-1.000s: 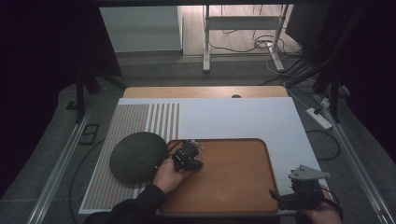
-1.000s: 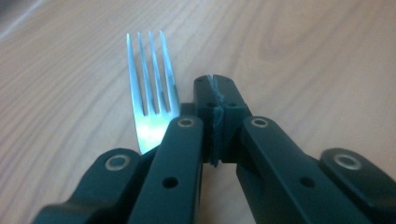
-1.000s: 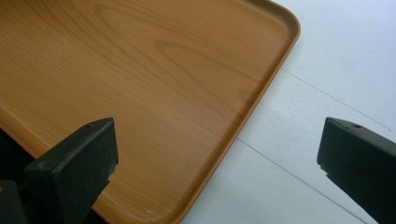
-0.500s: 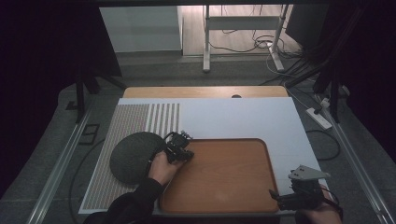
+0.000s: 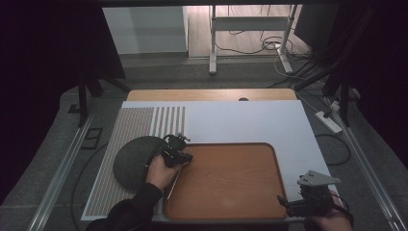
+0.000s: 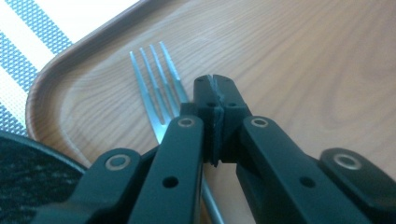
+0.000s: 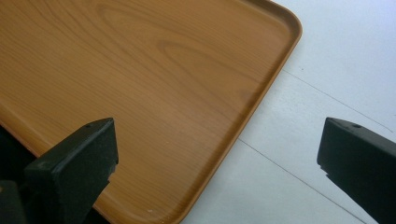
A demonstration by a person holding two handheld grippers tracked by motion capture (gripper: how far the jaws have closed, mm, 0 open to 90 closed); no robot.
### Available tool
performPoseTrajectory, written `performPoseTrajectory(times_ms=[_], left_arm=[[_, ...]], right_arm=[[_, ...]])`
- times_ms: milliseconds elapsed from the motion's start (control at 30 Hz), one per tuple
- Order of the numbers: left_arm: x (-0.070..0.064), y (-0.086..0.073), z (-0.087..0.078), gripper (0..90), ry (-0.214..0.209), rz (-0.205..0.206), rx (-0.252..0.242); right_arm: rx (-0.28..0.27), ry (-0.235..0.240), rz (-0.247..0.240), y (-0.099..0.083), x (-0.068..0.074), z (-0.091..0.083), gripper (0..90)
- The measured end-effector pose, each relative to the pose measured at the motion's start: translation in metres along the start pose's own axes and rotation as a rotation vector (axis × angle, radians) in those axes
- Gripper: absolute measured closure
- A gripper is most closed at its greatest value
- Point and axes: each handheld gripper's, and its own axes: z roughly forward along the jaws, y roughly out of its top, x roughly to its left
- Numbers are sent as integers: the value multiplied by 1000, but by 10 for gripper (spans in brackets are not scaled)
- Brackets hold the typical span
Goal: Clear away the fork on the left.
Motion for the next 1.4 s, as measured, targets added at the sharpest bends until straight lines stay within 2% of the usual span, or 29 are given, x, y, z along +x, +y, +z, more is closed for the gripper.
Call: performPoseTrajectory(times_ms=[300, 333, 433, 467, 633, 767, 800, 867, 1000, 1067, 1100, 1133, 1167, 1233, 1267, 1400], left_arm=[[-5, -25, -27, 885, 33, -11, 29], [-5, -34, -31, 885, 46, -17, 43], [-5, -43, -33, 885, 61, -20, 65], [-6, -51, -32, 885, 60, -20, 91], [-13, -63, -28, 885, 62, -18, 138], [-17, -69, -27, 885, 43, -18, 147], [-22, -71, -27, 885, 25, -12, 156], [-26, -70, -28, 885, 30, 2, 147], [-24, -63, -29, 885, 46, 9, 108], [-21, -55, -28, 885, 54, 10, 80], [-19, -45, -24, 884, 44, 19, 59], [-19, -45, -24, 885, 44, 19, 59], [-18, -33, -18, 884, 54, 36, 41], [-18, -27, -13, 884, 53, 38, 42], [-17, -16, -3, 884, 69, 53, 36], [-14, -5, 10, 884, 97, 58, 40]], right_arm=[[0, 0, -2, 0, 0, 0, 0], [0, -1, -3, 0, 0, 0, 0], [0, -1, -3, 0, 0, 0, 0], [2, 0, -2, 0, 0, 0, 0], [5, -4, -8, 1, 1, 0, 0], [2, -1, -5, 0, 0, 0, 0], [2, 0, -4, 0, 0, 0, 0], [3, 0, -6, 0, 0, 0, 0], [6, -2, -9, 1, 1, 1, 0], [6, -1, -10, 1, 1, 1, 0], [8, -2, -9, 1, 1, 1, 0], [8, -2, -9, 1, 1, 1, 0], [12, -1, -9, 1, 1, 2, 0], [13, -2, -10, 1, 1, 2, 0], [11, -3, -10, 1, 1, 2, 0], [12, -5, -9, 1, 1, 1, 0]])
